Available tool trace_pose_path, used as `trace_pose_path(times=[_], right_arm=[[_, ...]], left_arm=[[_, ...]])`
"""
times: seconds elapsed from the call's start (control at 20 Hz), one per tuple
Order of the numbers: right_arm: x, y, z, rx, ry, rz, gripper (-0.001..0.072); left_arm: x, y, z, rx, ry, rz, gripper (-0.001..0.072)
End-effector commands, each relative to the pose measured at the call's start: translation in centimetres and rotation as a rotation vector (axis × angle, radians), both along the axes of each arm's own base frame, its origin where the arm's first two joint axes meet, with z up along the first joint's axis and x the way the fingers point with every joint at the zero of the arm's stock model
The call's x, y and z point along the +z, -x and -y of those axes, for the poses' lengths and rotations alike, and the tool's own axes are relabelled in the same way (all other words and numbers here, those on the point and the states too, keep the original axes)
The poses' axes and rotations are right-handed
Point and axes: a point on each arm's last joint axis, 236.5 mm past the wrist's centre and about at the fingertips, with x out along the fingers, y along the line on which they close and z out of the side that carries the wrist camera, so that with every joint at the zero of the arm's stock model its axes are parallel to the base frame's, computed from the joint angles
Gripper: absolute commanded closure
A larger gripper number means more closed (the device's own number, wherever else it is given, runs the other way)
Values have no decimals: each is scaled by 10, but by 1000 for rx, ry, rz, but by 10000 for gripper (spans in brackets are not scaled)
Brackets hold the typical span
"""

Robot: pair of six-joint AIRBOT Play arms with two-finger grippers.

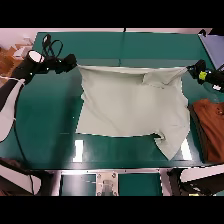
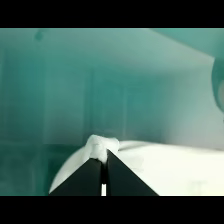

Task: Fold the shirts.

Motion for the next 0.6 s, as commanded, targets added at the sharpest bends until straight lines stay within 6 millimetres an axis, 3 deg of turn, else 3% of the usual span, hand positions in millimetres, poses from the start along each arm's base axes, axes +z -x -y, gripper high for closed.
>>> trace_pose_path(times=[0.0,0.2,0.35,0.45,0.55], right_arm=[[-23,-30,13,-15,-40,4,690],[14,-52,24,-14,10,92,690],[35,-62,26,-19,46,138,690],[31,-64,20,-10,52,130,690],[16,-66,10,13,58,104,690]], left_arm=[[17,-37,-18,115,5,127,687],[64,-54,-23,136,2,246,686],[88,-60,-23,125,-19,311,686],[83,-59,-20,109,-38,306,687],[56,-57,-14,76,-39,242,687]])
